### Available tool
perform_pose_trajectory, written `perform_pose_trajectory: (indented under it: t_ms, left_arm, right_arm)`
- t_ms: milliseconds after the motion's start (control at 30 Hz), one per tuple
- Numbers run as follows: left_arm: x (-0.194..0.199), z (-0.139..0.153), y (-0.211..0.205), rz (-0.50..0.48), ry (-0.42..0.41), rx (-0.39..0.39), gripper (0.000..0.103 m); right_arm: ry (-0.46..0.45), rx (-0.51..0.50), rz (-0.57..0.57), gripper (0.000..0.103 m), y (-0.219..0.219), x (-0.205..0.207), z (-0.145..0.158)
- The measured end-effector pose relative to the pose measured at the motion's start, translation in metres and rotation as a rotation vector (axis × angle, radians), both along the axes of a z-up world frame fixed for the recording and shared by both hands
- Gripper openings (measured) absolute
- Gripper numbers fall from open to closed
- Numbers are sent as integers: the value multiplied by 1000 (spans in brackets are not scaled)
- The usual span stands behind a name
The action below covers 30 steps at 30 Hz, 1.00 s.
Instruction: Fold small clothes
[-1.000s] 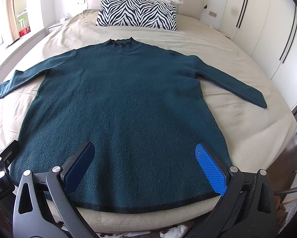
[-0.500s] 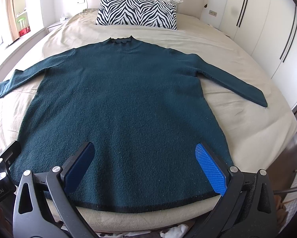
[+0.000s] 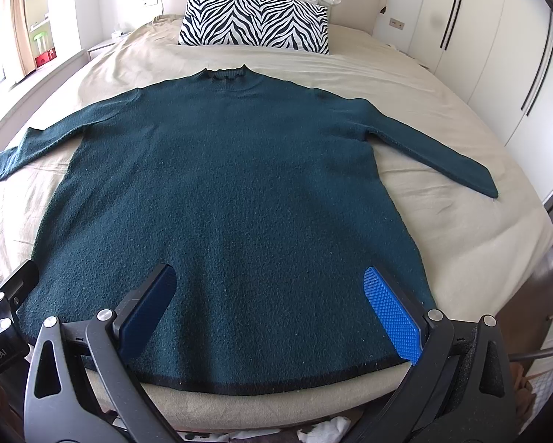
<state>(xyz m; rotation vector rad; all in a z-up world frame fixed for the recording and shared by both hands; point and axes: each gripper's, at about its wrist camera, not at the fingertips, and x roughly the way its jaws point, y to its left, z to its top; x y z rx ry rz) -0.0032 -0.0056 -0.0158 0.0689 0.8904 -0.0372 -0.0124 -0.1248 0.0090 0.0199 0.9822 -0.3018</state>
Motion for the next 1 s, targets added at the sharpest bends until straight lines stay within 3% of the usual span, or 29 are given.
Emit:
perform_pose_trajectory:
  t_ms: [1000]
  left_arm:
    - [3,-6,0,3,25,-4,103]
  right_arm:
    - [29,0,3,103,0,4,-13]
